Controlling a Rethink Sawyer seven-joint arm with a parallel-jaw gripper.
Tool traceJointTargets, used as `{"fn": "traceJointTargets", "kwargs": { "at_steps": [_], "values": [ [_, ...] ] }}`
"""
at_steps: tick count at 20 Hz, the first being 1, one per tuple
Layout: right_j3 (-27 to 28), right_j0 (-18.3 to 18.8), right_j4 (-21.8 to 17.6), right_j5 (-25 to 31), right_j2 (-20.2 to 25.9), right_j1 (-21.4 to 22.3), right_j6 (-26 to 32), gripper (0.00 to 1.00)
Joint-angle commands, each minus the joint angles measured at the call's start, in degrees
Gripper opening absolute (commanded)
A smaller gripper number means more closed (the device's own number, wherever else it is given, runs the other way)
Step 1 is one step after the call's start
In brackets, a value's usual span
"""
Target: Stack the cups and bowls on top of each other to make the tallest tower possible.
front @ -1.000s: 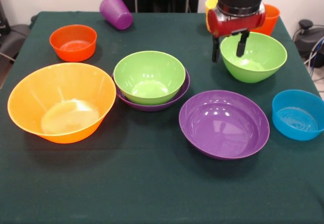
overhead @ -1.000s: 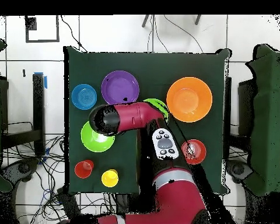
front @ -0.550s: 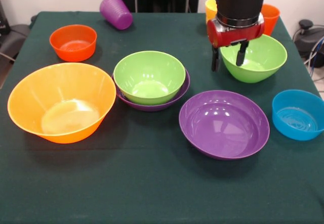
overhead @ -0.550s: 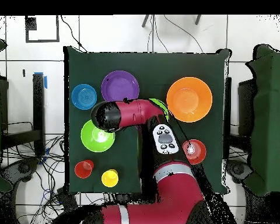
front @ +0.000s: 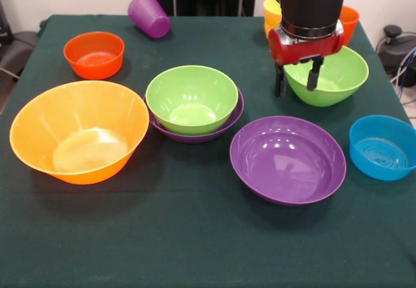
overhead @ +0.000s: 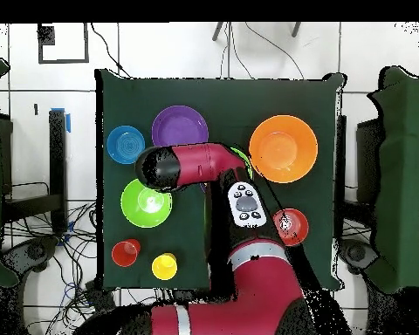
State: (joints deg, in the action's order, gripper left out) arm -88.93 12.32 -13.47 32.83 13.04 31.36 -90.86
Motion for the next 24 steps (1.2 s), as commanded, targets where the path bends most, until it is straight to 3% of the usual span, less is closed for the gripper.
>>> {"fn": "traceJointTargets", "kwargs": {
  "at_steps": [1,8,16,24],
  "values": [
    [5.9,-3.35,1.44,2.7,0.73,-3.09,-7.71,1.0],
    [6.96,-5.28,2.18,-0.37,0.21,-5.59,-8.98,1.0],
    [1.9,-6.49,2.43,-11.28,-2.53,-8.04,-13.02,1.0],
    [1.92,-5.69,2.38,-12.45,-2.7,-8.59,-11.85,1.0]
  ]
}}
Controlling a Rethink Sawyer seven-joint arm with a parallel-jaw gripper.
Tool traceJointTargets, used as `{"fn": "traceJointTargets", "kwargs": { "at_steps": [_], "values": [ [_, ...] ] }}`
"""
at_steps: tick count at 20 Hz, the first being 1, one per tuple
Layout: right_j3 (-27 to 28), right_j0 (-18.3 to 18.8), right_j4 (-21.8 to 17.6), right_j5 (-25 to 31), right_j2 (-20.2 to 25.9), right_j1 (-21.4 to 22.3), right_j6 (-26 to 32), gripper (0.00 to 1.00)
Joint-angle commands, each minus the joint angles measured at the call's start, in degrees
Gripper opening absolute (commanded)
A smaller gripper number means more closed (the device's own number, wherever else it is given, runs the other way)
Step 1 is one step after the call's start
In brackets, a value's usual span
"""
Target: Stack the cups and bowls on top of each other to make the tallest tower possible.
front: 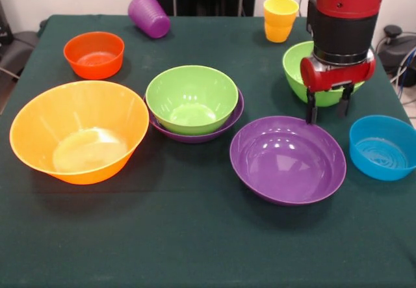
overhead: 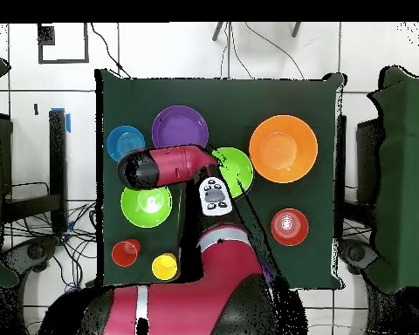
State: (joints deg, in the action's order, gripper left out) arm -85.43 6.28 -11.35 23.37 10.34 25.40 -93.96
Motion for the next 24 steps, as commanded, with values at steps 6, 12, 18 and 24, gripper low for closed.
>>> {"fn": "traceJointTargets", "kwargs": {
  "at_steps": [6,12,18,24],
  "values": [
    [0.76,1.29,-0.11,-2.71,0.81,-4.4,-6.77,1.0],
    [1.25,1.3,-0.37,-3.06,0.65,-4.9,-6.61,1.0],
    [0.66,1.49,-0.65,-6.03,0.36,-6.25,-7.64,1.0],
    [1.74,2.31,-0.3,-3.13,0.53,-5.07,-6.05,1.0]
  ]
}}
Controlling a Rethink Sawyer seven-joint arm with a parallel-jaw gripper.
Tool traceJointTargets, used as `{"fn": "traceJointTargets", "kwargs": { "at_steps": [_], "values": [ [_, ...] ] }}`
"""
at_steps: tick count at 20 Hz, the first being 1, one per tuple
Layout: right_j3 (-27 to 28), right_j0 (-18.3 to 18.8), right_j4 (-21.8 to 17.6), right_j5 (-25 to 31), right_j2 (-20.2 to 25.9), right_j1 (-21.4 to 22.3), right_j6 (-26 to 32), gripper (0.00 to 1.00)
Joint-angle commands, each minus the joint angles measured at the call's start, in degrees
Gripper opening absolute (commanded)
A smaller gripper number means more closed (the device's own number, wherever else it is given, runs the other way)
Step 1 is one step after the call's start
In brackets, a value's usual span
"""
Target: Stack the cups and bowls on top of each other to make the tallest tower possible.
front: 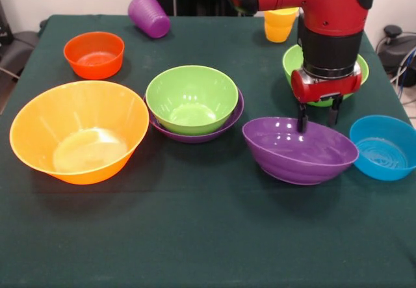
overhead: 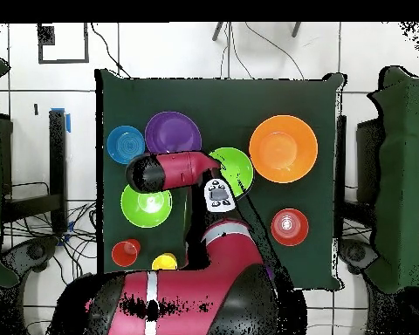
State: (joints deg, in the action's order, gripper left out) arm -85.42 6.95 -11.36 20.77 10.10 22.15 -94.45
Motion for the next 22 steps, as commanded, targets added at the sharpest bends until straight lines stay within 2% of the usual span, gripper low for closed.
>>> {"fn": "traceJointTargets", "kwargs": {
  "at_steps": [1,7,15,22],
  "values": [
    [2.08,1.63,-0.31,-0.37,0.65,-1.87,-5.48,1.0],
    [2.69,1.49,-0.34,1.25,-0.18,-0.45,-5.12,1.0],
    [5.74,1.29,-0.25,3.08,-0.77,-0.79,-4.13,1.0],
    [5.94,1.28,-0.26,2.39,-1.33,-0.92,-4.4,1.0]
  ]
}}
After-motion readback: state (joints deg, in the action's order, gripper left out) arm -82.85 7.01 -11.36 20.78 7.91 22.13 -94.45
